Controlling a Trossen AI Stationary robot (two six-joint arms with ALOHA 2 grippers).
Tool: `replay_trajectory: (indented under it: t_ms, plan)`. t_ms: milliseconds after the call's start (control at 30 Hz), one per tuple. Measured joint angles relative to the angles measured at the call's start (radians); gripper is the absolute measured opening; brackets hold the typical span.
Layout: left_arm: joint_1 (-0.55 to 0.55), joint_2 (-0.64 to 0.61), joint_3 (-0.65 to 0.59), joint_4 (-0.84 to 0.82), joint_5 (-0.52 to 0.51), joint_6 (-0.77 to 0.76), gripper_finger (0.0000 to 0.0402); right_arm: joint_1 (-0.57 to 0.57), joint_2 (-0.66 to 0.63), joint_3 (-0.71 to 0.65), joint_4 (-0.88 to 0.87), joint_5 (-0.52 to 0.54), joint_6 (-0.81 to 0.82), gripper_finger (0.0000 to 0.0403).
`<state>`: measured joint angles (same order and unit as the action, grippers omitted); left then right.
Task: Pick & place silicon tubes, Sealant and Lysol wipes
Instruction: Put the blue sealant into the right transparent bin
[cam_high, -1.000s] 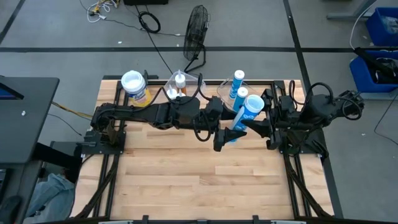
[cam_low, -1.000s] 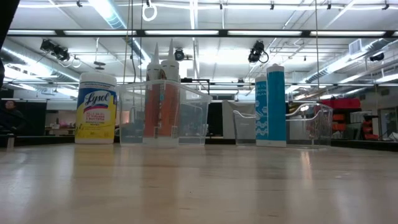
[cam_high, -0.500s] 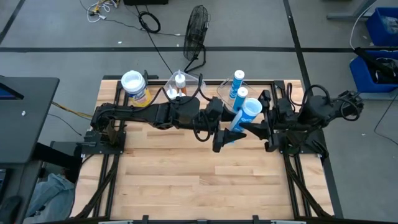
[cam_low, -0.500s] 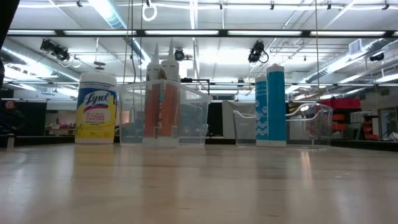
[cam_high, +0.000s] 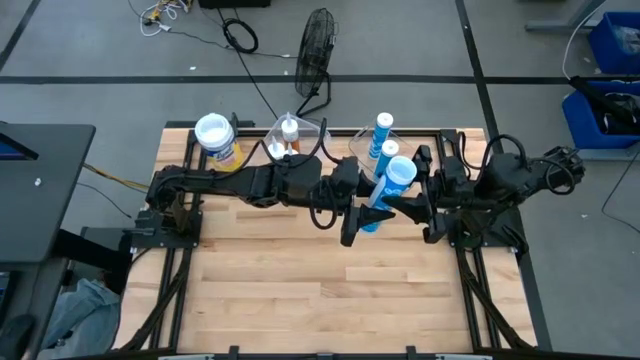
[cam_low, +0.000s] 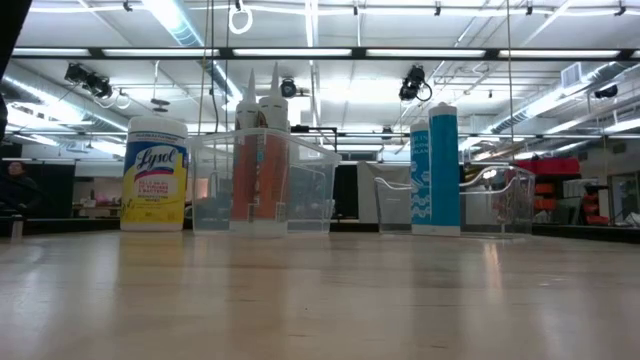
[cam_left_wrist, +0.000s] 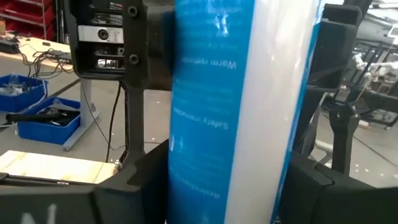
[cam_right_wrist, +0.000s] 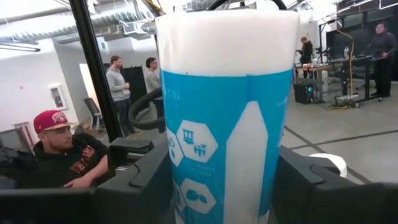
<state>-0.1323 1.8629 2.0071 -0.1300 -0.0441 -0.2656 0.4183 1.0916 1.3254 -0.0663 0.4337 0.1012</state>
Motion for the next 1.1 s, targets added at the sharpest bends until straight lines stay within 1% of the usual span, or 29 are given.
replay_trajectory:
  t_ms: [233,267,300,433,500,533,600,700,767,867,933,1000,1100]
  plan:
    - [-0.001,0.0,0.0,0.0,-0.001,0.04,0.0217,0.0,0.0,0.0,-0.005,-0.008,-0.007,0.0202]
    - [-0.001,0.0,0.0,0.0,0.0,0.048,0.0217,0.0,-0.001,0.0,-0.006,-0.009,-0.01,0.0214]
    - [-0.001,0.0,0.0,0.0,0.002,0.056,0.0217,0.0,-0.003,0.0,-0.008,-0.012,-0.013,0.0234]
    - [-0.001,0.002,0.0,-0.004,-0.001,0.061,0.0217,0.0,-0.019,0.0,-0.008,-0.008,-0.015,0.0336]
    - [-0.001,0.002,0.0,-0.004,-0.004,0.064,0.0217,0.0,-0.026,0.0,-0.007,-0.008,-0.001,0.0372]
    - [-0.001,0.002,0.0,-0.003,-0.004,0.064,0.0217,0.0,-0.029,0.0,-0.007,-0.008,0.011,0.0383]
    - [-0.001,0.002,0.0,-0.004,-0.003,0.065,0.0217,0.0,-0.035,0.0,-0.008,-0.008,0.014,0.0391]
    - [-0.001,0.002,0.0,-0.003,-0.003,0.076,0.0217,0.0,-0.052,0.0,-0.012,-0.032,0.029,0.0381]
    - [-0.001,0.002,0.0,-0.003,-0.004,0.109,0.0217,0.0,-0.075,0.0,-0.032,-0.051,0.06,0.0375]
    - [-0.001,-0.002,0.0,-0.004,-0.018,0.211,0.0216,0.007,-0.129,0.0,-0.095,-0.052,0.125,0.0372]
    - [-0.001,-0.007,-0.001,0.001,-0.028,0.331,0.0216,0.017,-0.172,0.0,-0.152,-0.049,0.189,0.0372]
    - [-0.012,-0.017,-0.001,0.007,-0.053,0.494,0.0216,0.024,-0.215,0.0,-0.205,-0.04,0.26,0.0372]
    - [-0.034,-0.025,0.004,0.024,-0.14,0.803,0.0216,0.029,-0.271,0.0,-0.286,-0.031,0.386,0.0372]
